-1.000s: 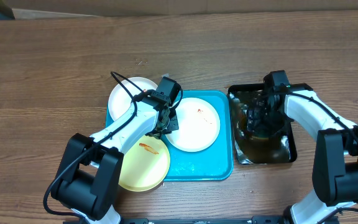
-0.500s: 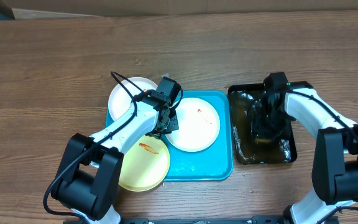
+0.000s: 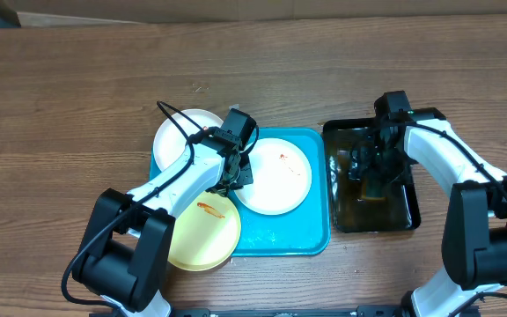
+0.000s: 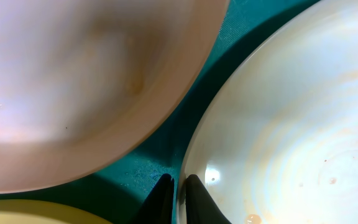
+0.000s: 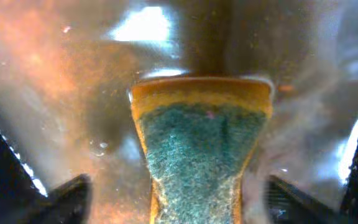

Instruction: Clean dirty plates on tray and stack at the side

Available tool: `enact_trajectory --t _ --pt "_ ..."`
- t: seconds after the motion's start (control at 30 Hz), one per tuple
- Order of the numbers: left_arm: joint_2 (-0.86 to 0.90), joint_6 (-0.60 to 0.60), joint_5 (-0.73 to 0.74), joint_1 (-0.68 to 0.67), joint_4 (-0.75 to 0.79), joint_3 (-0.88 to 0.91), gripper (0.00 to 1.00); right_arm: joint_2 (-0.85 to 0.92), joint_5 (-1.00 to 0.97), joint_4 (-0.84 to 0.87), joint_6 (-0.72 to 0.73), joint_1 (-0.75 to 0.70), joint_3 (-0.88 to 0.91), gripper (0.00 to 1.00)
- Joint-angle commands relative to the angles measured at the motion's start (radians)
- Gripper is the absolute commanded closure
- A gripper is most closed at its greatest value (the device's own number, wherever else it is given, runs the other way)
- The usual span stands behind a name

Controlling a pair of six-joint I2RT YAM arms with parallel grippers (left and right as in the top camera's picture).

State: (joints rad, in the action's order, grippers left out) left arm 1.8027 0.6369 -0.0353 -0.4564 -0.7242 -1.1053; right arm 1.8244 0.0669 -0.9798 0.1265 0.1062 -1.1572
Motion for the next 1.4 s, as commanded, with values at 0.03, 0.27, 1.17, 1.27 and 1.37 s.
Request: enact_trajectory --t 0.03,0.27,1.17,1.27,1.37 --pt "0.008 -0.005 -0.016 0.003 0.004 0.006 0.89 0.005 -0.025 0.003 -0.001 0.001 -0.02 0.46" --pt "0.008 -0.005 -0.016 0.003 0.004 0.006 0.89 0.005 -0.039 0.004 0.031 0.006 -0.015 0.5" --pt "0.008 -0.005 -0.011 0.003 0.008 0.006 0.96 0.005 -0.054 -0.076 0.147 0.033 -0.108 0.96" --pt "0.008 -0.005 -0.011 0.003 0.007 0.006 0.96 0.004 -0.181 -0.101 0.142 0.056 -0.108 0.96" --pt "0.008 -0.005 -0.011 0.003 0.007 0.006 0.96 0.004 -0.106 -0.077 0.182 0.059 -0.109 0.96"
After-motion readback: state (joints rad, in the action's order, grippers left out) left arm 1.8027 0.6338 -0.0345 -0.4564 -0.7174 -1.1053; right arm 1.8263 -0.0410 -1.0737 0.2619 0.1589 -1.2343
